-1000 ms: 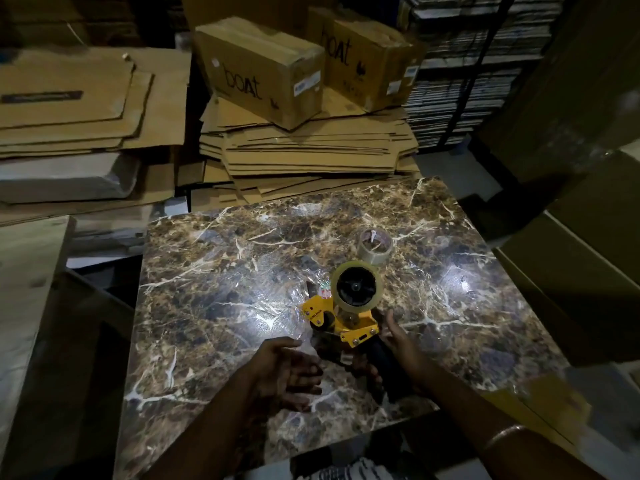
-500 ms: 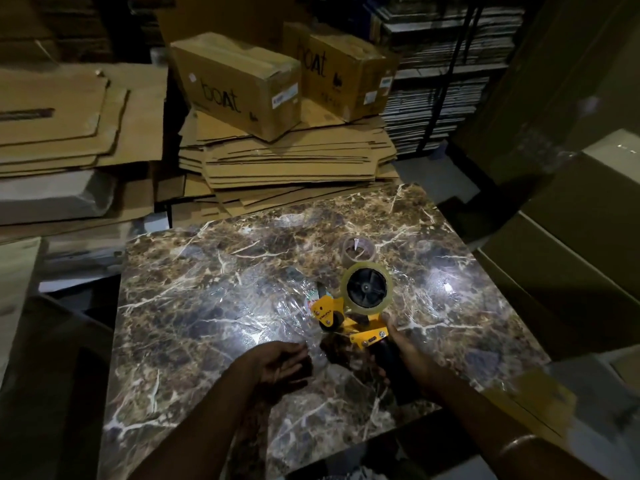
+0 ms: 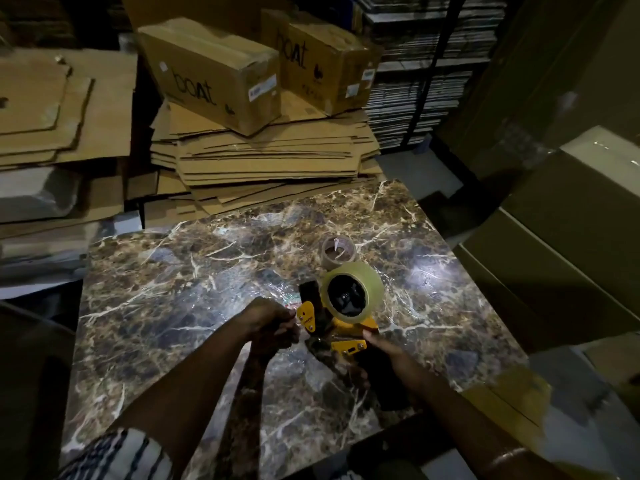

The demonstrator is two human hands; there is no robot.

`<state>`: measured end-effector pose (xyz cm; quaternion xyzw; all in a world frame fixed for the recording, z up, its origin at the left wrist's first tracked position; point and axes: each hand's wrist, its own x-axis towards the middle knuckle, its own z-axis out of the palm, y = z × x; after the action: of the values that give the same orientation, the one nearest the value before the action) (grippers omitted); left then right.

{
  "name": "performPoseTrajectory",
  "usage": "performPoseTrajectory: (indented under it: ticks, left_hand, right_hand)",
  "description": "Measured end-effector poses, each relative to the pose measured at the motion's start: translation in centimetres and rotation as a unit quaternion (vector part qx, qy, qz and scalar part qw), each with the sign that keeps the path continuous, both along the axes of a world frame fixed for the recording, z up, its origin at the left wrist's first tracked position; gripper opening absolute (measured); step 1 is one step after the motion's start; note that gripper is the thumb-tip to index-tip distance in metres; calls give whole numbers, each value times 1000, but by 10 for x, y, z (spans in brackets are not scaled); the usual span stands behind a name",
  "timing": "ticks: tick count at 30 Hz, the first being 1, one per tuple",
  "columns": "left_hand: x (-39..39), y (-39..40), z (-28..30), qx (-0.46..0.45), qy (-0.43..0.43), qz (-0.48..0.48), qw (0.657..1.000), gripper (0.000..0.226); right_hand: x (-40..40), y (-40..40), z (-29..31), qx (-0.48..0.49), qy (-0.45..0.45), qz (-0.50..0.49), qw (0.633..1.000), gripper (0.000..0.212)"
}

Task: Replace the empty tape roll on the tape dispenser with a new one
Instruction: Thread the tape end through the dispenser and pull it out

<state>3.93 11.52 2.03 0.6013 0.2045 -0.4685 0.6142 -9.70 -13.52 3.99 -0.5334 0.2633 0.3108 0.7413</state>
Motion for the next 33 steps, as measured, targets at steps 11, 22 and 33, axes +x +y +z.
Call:
performPoseTrajectory:
  ticks: [11,22,33]
  left_hand:
    - [43,-120,-17,208,-262,-67,940,16]
    - [82,-256,-37,171,-333,-173,911,9]
    - [87,-294,-50,294,-494,-229,785,27]
  right_hand:
    - [18,-99,1,21,-9,-33,999,74]
    - [33,-230,-10,-82,-9,-26,996,107]
    - [69,-245,-15,-200,-31,-19,979,57]
